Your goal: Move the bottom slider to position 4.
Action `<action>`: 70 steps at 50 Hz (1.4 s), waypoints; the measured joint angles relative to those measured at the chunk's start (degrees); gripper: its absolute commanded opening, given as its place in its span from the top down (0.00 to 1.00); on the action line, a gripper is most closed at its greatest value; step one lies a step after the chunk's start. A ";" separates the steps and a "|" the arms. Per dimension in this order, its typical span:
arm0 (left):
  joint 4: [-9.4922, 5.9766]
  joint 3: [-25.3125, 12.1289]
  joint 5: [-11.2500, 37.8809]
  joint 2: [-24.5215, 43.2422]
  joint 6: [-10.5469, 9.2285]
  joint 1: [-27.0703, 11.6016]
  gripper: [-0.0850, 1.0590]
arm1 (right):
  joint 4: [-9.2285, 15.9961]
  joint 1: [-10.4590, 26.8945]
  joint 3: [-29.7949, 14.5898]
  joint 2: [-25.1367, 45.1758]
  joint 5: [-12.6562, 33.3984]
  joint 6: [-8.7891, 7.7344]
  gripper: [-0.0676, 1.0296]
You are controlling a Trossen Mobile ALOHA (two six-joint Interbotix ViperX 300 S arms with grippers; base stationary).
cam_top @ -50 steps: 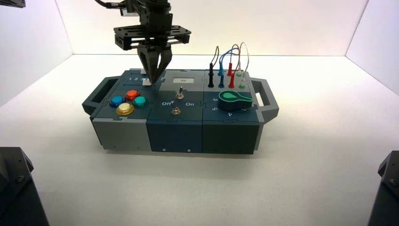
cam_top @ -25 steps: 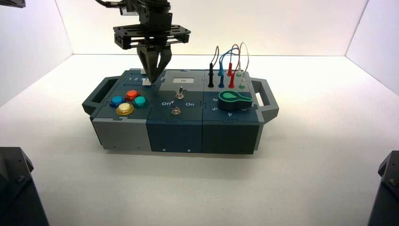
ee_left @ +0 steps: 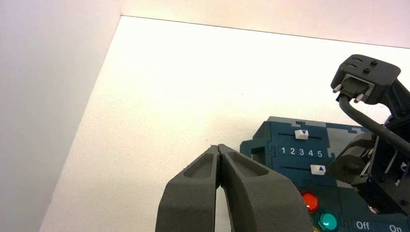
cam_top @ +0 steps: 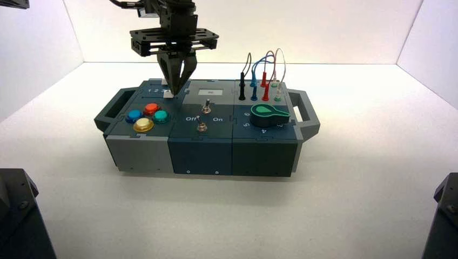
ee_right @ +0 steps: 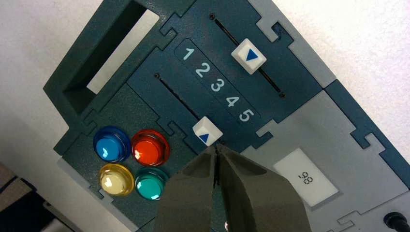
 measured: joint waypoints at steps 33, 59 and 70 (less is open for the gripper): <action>0.00 0.00 0.00 -0.09 -0.09 0.00 0.95 | -0.09 0.00 1.14 0.00 -0.09 0.09 0.96; 0.00 0.00 -0.09 -0.18 0.00 0.00 0.95 | -1.41 -0.09 14.50 -10.72 -6.06 -1.32 0.96; 0.00 0.00 -0.09 0.09 0.00 -0.09 0.95 | -1.49 -0.18 19.86 -15.73 -8.35 -1.58 0.96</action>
